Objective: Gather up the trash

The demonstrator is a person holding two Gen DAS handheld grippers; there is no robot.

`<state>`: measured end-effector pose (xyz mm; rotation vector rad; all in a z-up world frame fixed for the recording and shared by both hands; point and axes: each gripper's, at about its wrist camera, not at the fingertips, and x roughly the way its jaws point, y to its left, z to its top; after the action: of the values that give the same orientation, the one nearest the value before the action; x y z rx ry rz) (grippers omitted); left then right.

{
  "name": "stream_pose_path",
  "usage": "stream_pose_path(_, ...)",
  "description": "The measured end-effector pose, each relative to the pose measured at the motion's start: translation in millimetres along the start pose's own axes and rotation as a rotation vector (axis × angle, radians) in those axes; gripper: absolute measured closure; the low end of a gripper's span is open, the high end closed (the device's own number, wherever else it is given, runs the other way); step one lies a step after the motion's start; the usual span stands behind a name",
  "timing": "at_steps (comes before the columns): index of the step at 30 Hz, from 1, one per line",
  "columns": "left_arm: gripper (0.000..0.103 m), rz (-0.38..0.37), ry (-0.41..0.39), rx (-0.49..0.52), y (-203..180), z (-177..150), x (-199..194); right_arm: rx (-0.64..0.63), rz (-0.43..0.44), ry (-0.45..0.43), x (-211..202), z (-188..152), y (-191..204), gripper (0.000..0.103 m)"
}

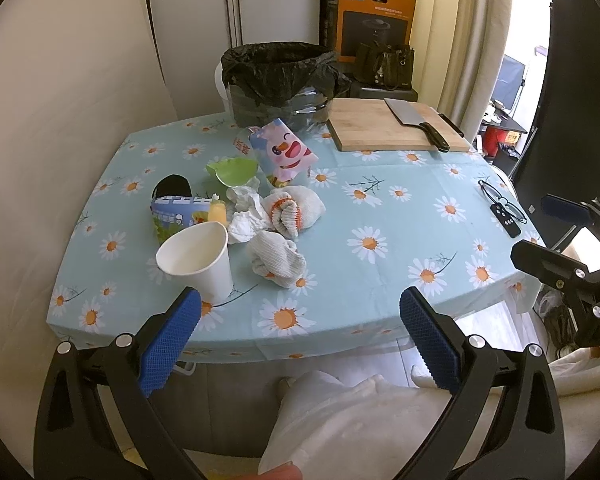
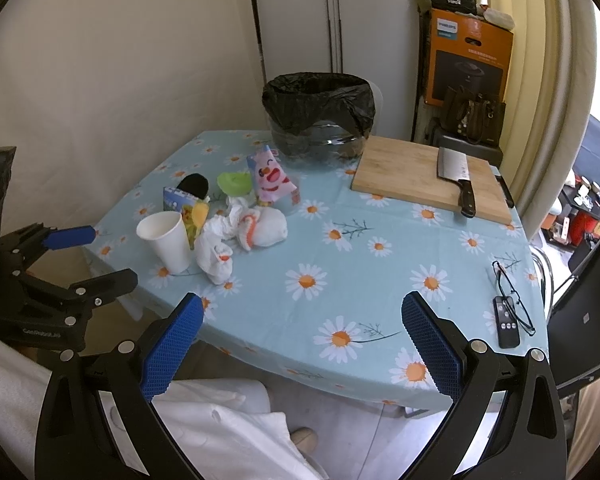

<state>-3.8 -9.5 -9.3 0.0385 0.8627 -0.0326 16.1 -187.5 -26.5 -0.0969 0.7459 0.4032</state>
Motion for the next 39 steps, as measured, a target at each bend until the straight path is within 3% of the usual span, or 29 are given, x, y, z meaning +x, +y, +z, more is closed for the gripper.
stream_pose_path(39, 0.006, -0.003, 0.012, -0.046, 10.1, -1.9, -0.4, -0.018, 0.051, 0.024, 9.8, 5.2, 4.9, 0.008)
